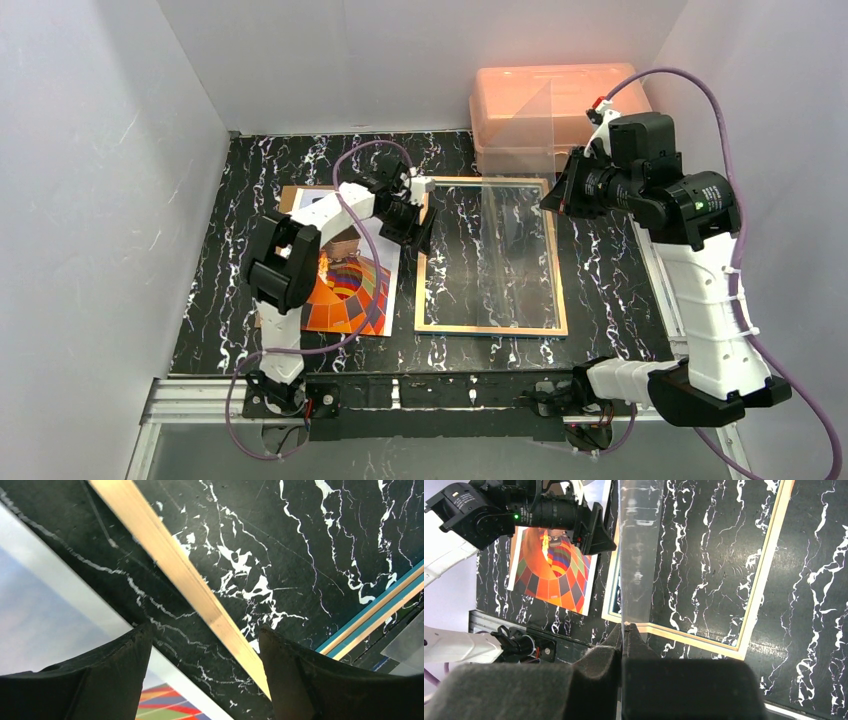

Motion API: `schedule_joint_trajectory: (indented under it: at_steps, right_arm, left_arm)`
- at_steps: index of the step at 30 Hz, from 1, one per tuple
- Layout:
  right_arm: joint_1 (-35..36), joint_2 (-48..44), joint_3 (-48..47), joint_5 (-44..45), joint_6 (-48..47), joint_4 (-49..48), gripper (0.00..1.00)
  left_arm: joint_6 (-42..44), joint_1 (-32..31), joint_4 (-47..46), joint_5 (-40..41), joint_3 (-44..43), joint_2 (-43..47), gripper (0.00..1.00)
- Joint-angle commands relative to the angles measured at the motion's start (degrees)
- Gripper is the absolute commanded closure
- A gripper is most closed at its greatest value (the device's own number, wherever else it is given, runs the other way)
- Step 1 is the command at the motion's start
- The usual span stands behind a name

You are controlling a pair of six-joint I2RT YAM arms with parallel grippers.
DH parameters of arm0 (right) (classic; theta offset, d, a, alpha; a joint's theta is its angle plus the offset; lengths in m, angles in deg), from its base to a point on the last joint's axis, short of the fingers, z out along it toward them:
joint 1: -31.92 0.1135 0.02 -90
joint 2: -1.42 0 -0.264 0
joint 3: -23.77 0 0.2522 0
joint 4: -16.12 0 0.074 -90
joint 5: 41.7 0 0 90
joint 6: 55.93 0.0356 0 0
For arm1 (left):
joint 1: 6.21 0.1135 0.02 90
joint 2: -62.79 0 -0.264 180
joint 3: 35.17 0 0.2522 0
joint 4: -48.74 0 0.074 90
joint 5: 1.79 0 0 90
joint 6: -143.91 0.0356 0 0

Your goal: Put the photo into the frame

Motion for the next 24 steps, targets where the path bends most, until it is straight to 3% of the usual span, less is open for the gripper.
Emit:
schedule_joint_trajectory:
  at_steps: [1, 13, 24]
  right_arm:
    - [-0.25, -0.89, 0.97, 0.56, 1.24, -1.60, 0.99]
    - [-0.27, -1.77, 5.33, -2.18, 3.04, -6.18, 0.99]
    - [-0.24, -2.11, 9.50, -4.59, 3.98, -10.41, 0.99]
  left_arm:
    - [-1.59, -2.07, -1.85, 0.44, -0.71, -2.75, 0.27]
    - [-0.88, -2.56, -4.66, 7.57, 4.27, -2.98, 0.50]
    - [1.22, -2.56, -5.44, 18.56, 8.55, -2.09, 0.57]
